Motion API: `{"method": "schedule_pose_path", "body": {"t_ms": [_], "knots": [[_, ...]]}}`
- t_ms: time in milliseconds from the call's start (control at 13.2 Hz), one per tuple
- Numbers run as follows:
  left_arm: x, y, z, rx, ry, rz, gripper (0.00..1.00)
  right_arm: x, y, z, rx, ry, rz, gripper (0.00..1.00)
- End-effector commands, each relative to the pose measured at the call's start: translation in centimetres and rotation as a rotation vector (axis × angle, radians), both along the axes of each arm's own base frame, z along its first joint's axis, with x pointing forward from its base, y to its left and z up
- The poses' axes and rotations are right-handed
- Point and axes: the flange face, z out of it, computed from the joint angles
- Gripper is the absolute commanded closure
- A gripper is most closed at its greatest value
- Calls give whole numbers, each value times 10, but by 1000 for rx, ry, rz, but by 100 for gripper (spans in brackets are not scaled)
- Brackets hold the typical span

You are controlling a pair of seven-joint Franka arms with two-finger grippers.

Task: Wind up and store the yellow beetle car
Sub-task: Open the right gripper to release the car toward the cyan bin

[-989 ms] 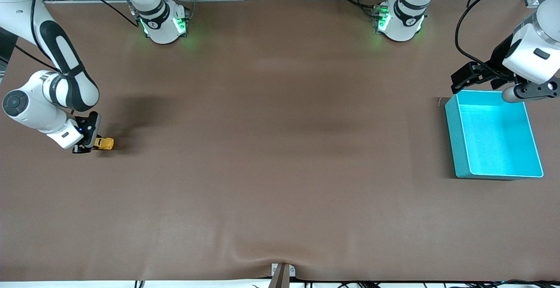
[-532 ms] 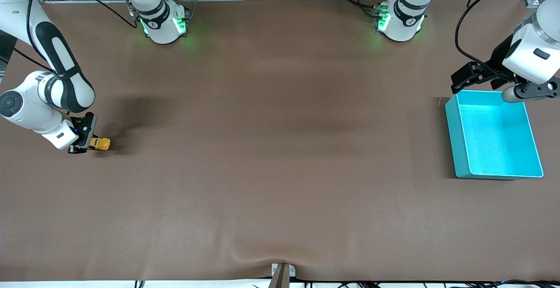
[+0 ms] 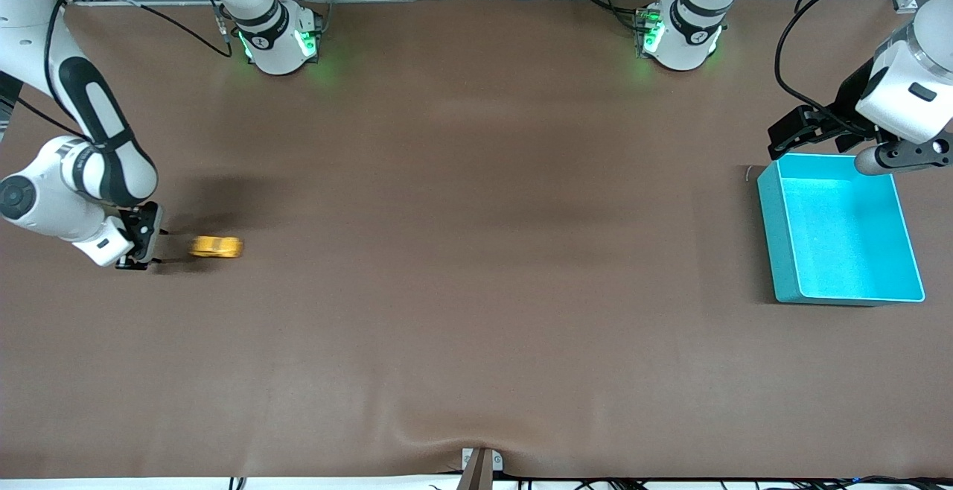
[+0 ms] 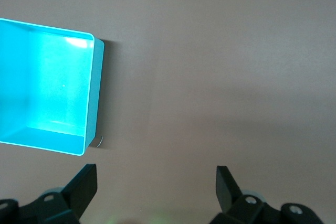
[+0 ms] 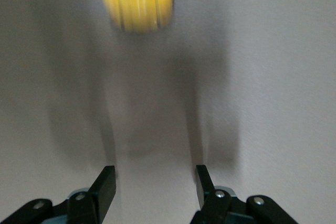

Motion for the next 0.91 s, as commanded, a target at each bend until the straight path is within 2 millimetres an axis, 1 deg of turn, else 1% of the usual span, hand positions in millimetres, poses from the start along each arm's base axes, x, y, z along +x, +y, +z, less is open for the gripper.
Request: {"method": "schedule_pose_path", "body": {"t_ms": [0,228,532,837], "knots": [[0,2,2,-3,-2,7,0,6,-8,4,1,4,0,31],[1,-1,0,-4,3,4,0,11,-8,9,-1,0,3,31],[7,-4,-14,-1,27,4,0,12,-7,10,0,-4,3,32],[14,-1,-32,1,59,10,0,16,-7,14,-3,-12,6,32]]}}
